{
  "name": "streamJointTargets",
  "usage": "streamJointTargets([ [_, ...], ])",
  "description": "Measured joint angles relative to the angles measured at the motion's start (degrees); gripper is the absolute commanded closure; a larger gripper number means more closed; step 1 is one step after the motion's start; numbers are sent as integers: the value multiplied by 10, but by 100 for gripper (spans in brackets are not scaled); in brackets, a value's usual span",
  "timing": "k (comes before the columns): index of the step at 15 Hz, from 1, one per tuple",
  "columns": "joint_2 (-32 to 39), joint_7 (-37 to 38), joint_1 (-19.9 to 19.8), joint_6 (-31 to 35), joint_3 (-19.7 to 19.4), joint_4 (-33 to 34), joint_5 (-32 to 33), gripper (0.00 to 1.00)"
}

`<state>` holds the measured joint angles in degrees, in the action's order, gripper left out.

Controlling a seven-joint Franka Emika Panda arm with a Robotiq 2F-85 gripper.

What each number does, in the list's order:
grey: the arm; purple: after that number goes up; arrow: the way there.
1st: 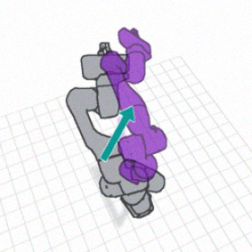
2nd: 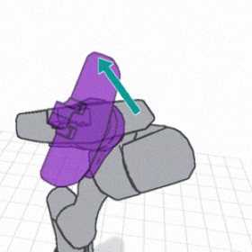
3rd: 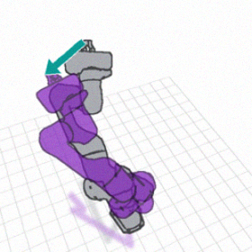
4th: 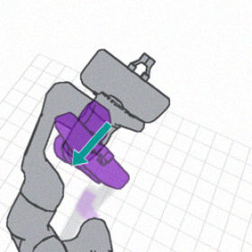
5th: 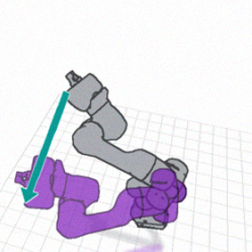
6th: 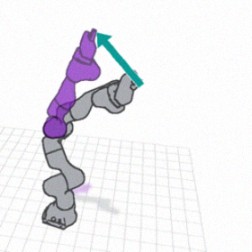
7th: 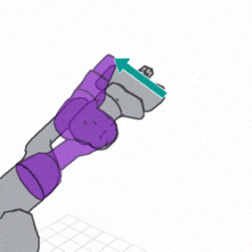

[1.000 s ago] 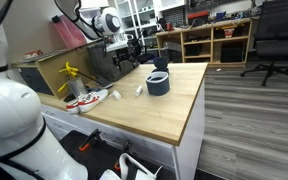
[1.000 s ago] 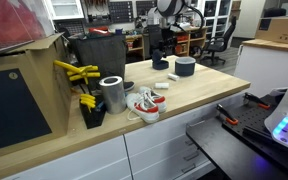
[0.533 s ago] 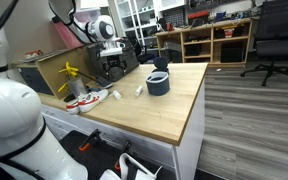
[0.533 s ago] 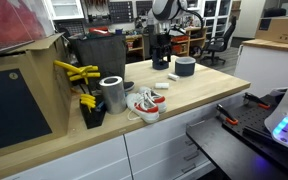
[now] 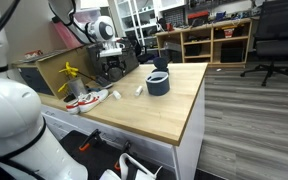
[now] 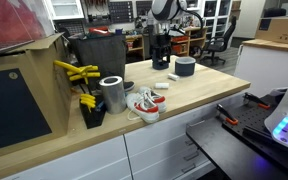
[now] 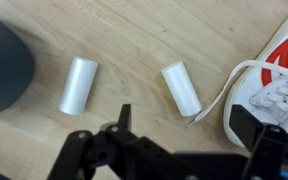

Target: Put the white items in the bowl

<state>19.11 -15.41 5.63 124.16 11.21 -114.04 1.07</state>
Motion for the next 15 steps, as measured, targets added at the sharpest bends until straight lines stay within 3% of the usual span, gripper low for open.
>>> streamJointTargets([
  [9, 51, -1, 4, 20, -14, -1, 36, 0],
  [15, 102, -1, 40, 57, -12, 3, 96, 0],
])
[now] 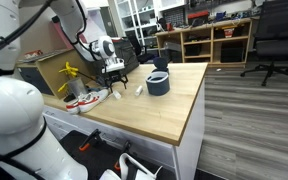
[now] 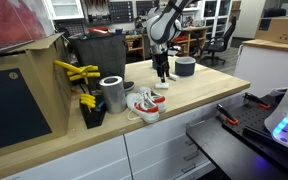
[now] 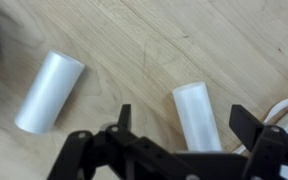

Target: Put the white items in the bowl

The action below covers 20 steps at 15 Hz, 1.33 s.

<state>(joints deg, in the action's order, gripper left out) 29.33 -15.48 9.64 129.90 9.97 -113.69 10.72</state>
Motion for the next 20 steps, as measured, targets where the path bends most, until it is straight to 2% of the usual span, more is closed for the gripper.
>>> streamJointTargets([
  [1, 7, 0, 7, 1, 0, 2, 7, 17],
  [2, 14, 0, 12, 2, 0, 4, 14, 26],
  [7, 49, -1, 17, 4, -4, 14, 41, 63],
  [11, 46, -2, 14, 4, -7, 18, 43, 92],
  [12, 45, -2, 13, 6, -7, 17, 43, 95],
  [20, -2, 2, 1, 65, -13, -28, 43, 93],
])
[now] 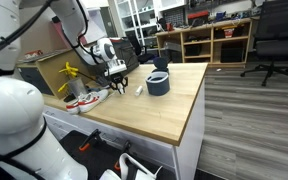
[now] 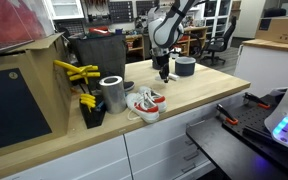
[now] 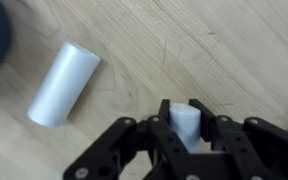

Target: Put the white items in the bowl

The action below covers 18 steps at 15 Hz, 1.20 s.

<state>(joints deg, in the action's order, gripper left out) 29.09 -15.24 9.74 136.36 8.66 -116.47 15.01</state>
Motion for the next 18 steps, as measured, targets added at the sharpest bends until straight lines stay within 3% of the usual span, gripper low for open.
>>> streamJointTargets([
  [8, -73, 56, -27, 20, -30, -32, -12, 93],
  [18, -82, 92, -49, 18, -36, -34, -81, 93],
])
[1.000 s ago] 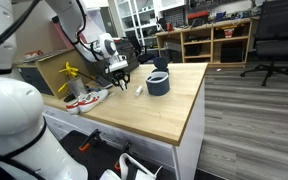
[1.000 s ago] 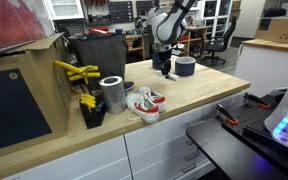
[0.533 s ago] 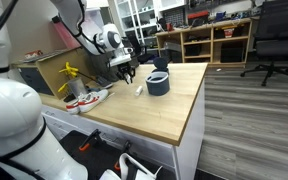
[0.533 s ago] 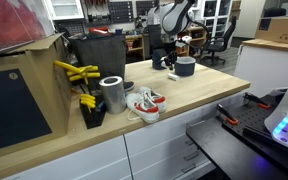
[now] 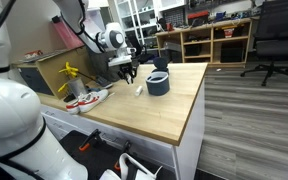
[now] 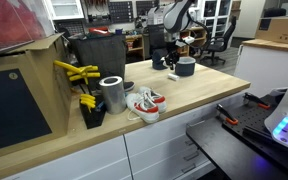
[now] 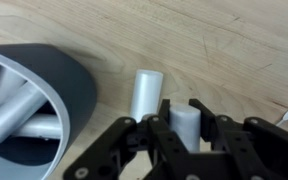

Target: Put the white items in the bowl

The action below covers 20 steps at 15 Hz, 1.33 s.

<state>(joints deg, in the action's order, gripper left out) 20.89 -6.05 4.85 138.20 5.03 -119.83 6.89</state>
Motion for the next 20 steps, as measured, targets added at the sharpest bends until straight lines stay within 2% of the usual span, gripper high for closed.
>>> streamJointTargets([
  [5, 57, 42, 13, 4, 6, 13, -29, 93],
  [6, 70, 48, 16, 5, 6, 19, -36, 48],
  [7, 81, 55, 18, 6, 6, 25, -40, 47],
  [8, 89, 59, 18, 6, 6, 30, -45, 42],
  [13, 79, 65, 18, 6, 0, 30, -43, 3],
  [17, 17, 66, 24, 1, -3, -2, -27, 0],
  [20, -34, 75, 33, -34, -2, -25, -26, 0],
])
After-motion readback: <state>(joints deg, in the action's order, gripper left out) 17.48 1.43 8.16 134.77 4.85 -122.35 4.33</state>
